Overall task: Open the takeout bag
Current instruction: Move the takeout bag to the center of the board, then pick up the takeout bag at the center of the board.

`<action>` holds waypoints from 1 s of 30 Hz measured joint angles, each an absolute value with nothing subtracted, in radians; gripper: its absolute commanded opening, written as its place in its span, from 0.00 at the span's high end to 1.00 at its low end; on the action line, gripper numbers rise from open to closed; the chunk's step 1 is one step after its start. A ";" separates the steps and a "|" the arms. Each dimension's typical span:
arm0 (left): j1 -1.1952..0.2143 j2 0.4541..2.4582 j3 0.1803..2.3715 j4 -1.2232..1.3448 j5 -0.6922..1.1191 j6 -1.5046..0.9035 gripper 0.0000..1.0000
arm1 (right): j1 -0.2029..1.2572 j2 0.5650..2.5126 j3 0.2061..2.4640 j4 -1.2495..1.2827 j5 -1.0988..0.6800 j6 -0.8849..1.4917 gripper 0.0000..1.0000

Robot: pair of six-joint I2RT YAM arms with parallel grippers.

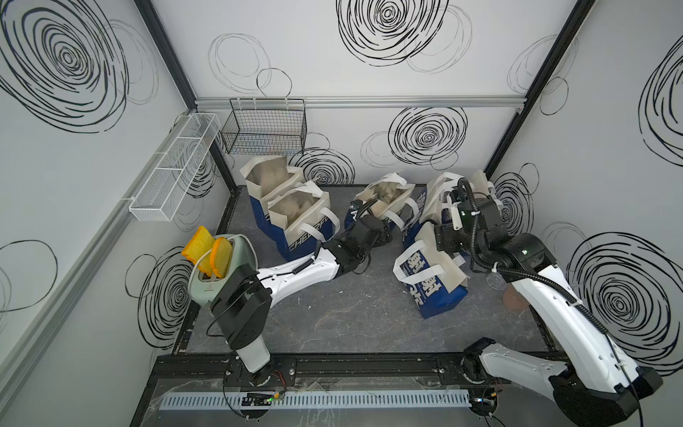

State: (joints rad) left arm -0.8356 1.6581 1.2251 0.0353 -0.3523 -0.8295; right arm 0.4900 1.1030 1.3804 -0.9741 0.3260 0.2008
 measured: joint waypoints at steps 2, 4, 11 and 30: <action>-0.846 1.621 1.203 0.041 -0.353 -0.809 0.19 | 0.477 1.105 1.380 -1.013 0.292 0.226 0.20; -0.860 1.585 1.179 0.045 -0.356 -0.790 0.20 | 0.469 1.102 1.380 -1.045 0.271 0.244 0.21; -0.968 1.374 0.998 0.040 -0.403 -0.744 0.23 | 0.454 1.077 1.310 -1.091 0.205 0.286 0.24; -1.145 0.561 0.669 -0.342 -0.455 -0.703 0.28 | 0.413 1.247 1.316 -1.114 0.055 0.393 0.96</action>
